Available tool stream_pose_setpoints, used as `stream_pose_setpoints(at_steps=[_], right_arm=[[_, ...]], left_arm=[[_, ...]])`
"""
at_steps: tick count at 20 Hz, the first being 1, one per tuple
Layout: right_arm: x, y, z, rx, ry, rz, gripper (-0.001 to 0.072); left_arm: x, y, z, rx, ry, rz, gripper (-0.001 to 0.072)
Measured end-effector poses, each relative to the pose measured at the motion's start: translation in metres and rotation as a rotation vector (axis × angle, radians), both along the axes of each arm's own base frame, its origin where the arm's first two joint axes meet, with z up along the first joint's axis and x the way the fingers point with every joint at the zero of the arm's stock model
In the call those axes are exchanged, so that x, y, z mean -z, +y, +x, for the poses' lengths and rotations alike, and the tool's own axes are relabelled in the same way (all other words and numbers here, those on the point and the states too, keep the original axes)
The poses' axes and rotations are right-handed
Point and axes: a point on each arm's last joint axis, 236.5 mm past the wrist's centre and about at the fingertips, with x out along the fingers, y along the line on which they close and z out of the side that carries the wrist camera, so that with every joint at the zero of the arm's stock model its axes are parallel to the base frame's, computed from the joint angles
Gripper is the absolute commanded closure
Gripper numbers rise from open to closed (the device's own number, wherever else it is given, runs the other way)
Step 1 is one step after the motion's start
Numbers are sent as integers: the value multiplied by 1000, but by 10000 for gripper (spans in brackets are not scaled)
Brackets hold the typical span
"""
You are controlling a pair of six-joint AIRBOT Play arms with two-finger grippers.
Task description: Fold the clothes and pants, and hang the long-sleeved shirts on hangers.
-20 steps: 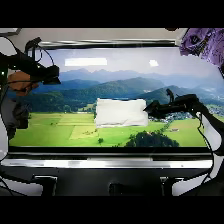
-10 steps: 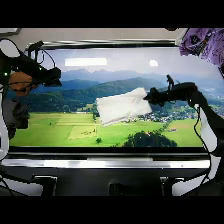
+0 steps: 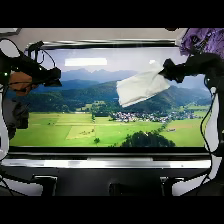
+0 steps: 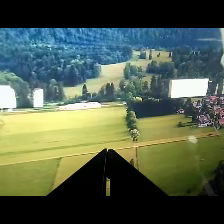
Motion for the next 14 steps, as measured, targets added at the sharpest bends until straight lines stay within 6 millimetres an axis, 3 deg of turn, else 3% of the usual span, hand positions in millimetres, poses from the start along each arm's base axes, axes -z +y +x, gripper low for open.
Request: stream_pose_setpoints(at_steps=[4, 8, 11, 14], right_arm=[[-28, -61, 8, 159, -34, 0, 682], [-35, -137, 1, 332, -30, -12, 682], [-30, -199, -16, 487, 7, -24, 682], [-16, -263, -52, 647, 96, -53, 681]], left_arm=[[0, 0, 0, 0, 1, 0, 691], [0, 0, 0, 0, 1, 0, 691], [0, 0, 0, 0, 1, 0, 692], [0, 0, 0, 0, 1, 0, 692]])
